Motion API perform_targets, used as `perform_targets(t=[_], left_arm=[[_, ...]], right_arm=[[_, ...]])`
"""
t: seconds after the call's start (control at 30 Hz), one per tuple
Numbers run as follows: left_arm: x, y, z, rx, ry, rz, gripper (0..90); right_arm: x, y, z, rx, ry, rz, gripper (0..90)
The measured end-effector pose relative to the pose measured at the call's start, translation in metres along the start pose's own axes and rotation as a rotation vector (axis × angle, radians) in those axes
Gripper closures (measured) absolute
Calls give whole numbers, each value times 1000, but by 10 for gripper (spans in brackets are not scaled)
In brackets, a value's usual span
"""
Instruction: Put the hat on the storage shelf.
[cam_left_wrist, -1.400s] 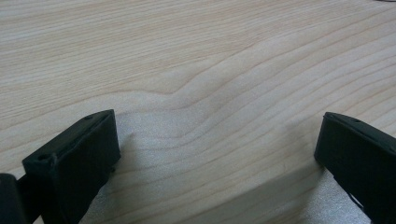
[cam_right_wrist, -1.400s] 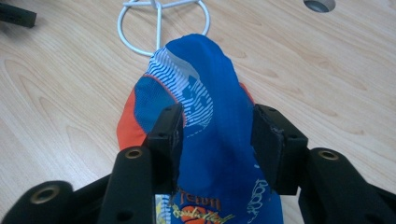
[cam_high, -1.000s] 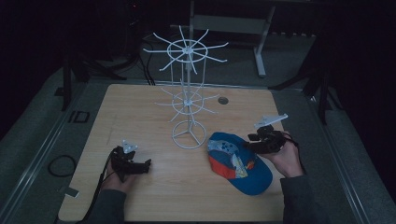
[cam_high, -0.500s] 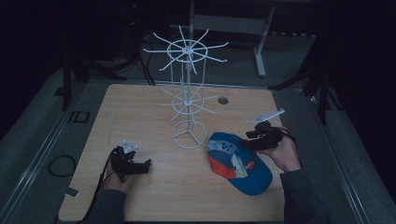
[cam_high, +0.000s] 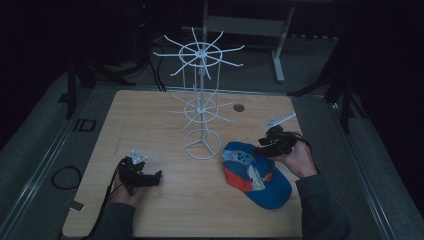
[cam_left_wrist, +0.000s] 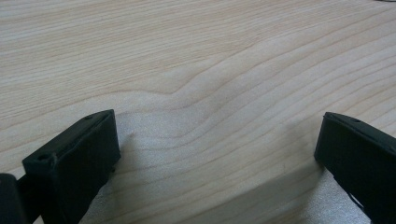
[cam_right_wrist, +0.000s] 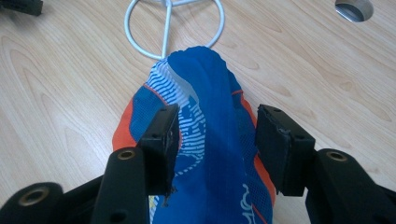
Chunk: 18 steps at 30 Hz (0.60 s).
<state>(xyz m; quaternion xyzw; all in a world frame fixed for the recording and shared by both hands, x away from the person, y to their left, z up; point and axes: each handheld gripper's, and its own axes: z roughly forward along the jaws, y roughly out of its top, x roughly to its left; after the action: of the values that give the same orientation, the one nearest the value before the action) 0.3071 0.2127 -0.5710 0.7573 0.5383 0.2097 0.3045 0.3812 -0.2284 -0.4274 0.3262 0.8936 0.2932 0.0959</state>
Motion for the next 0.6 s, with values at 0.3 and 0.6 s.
perform_targets(t=[0.3, 0.6], left_arm=[[0, 0, 0, 0, 0, -1, 0], [0, 0, 0, 0, -1, -2, 0]], right_arm=[[3, 7, 5, 17, 7, -12, 453], [1, 11, 18, 52, -2, -18, 417]])
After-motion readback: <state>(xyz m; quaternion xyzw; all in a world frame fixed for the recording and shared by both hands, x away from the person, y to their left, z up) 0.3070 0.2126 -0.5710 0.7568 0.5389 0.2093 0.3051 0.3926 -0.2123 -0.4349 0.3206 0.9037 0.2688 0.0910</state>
